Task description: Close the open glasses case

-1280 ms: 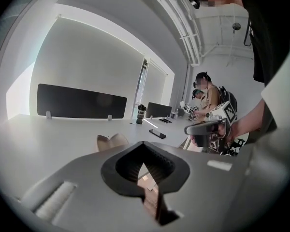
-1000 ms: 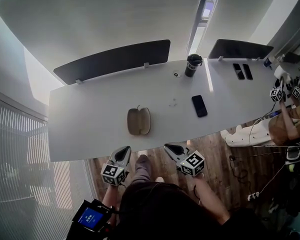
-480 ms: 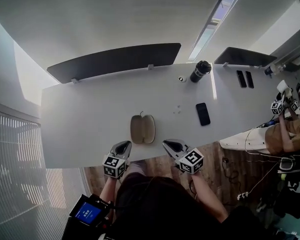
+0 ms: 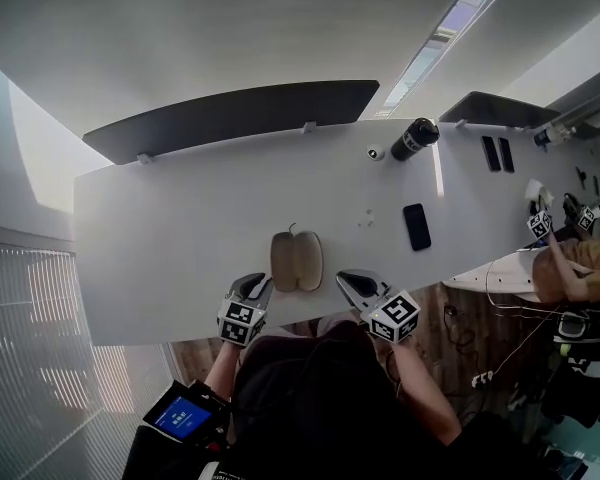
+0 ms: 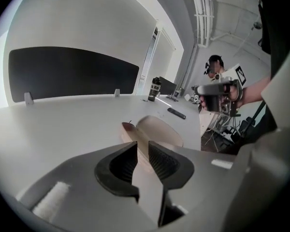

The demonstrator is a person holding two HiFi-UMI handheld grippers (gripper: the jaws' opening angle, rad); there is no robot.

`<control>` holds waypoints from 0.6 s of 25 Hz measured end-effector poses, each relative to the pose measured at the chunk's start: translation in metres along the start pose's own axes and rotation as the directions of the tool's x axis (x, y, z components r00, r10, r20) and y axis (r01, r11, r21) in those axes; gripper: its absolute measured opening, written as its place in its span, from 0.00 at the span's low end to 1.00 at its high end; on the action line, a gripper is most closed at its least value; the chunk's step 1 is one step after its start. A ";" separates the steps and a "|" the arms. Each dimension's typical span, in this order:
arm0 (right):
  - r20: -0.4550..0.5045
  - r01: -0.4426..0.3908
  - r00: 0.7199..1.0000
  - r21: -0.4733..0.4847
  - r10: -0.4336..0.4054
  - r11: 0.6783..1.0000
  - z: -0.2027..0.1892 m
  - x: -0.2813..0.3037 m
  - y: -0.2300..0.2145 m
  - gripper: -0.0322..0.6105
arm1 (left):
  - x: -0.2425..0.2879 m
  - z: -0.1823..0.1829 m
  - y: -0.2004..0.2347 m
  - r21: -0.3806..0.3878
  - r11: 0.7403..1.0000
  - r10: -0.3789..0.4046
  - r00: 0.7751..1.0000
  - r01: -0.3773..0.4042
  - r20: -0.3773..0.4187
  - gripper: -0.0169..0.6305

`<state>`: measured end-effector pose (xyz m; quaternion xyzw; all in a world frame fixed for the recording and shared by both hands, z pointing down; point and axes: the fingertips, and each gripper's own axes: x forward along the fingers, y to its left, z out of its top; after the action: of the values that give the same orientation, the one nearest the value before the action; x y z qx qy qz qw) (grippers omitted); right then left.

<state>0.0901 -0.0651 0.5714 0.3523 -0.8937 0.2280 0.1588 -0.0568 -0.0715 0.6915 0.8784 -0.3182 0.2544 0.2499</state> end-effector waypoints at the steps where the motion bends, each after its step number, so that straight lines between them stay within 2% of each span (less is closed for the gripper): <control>1: -0.002 -0.001 1.000 -0.005 0.001 1.000 0.001 0.001 -0.001 0.06 | 0.002 0.000 0.002 0.024 1.000 0.009 1.000 -0.008 -0.014 0.16; 4: -0.002 -0.003 1.000 0.002 0.003 1.000 0.000 0.005 -0.006 0.06 | 0.013 -0.006 0.003 0.102 0.995 0.015 0.998 -0.009 -0.066 0.28; 11: 0.010 -0.024 1.000 0.000 0.024 1.000 0.000 0.007 -0.024 0.06 | 0.032 -0.003 0.003 0.327 0.945 0.067 0.988 -0.018 -0.141 0.28; 13: 0.017 -0.020 1.000 0.005 0.020 1.000 0.001 0.006 -0.030 0.06 | 0.036 0.000 0.001 0.349 0.937 0.057 0.988 -0.004 -0.142 0.28; 15: 0.024 -0.020 1.000 0.014 0.019 1.000 0.000 0.005 -0.033 0.06 | 0.038 -0.002 0.001 0.327 0.945 0.036 0.988 0.014 -0.149 0.28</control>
<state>0.1096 -0.0890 0.5835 0.3474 -0.8973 0.2318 0.1433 -0.0321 -0.0874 0.7164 0.8838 -0.2565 0.3715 0.1231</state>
